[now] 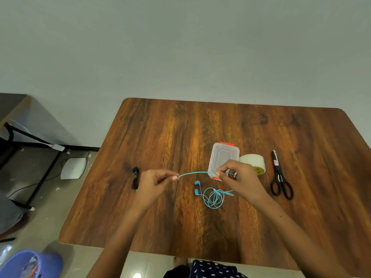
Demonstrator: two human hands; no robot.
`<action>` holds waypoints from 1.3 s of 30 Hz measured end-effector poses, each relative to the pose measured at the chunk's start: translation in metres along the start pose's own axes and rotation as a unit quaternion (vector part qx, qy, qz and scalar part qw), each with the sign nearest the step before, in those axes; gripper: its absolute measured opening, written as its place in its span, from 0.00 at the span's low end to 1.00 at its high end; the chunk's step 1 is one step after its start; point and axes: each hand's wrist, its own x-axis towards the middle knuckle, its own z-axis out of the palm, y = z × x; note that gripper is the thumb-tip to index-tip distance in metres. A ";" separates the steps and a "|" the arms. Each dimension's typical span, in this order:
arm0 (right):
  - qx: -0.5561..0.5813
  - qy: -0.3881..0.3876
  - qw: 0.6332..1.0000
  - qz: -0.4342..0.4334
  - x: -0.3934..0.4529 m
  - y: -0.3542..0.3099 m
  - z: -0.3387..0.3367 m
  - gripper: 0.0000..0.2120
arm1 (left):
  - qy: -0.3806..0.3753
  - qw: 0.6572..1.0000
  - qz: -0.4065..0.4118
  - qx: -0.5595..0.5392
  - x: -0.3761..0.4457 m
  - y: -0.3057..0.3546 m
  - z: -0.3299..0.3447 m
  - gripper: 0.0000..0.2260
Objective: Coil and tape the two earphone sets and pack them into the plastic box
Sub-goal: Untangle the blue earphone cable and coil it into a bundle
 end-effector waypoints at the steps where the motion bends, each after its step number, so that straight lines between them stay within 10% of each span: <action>1: -0.012 -0.001 1.000 -0.007 0.001 -0.003 0.001 0.04 | -0.007 0.999 0.017 0.051 0.000 0.002 0.003 0.07; 6: -0.049 -0.038 0.996 -0.057 0.005 -0.021 0.016 0.01 | -0.041 0.996 0.060 0.056 0.000 0.027 0.028 0.19; 23: 0.074 -0.009 0.996 0.046 -0.015 0.006 -0.014 0.02 | 0.056 0.991 0.109 0.047 -0.007 0.020 0.009 0.10; 34: 0.024 0.016 1.000 0.011 -0.014 -0.009 -0.007 0.01 | -0.064 0.975 0.084 0.197 -0.004 0.013 0.019 0.23; 39: -0.013 -0.008 1.000 -0.027 -0.008 -0.020 0.008 0.04 | -0.072 0.985 0.133 0.087 -0.001 0.039 0.039 0.18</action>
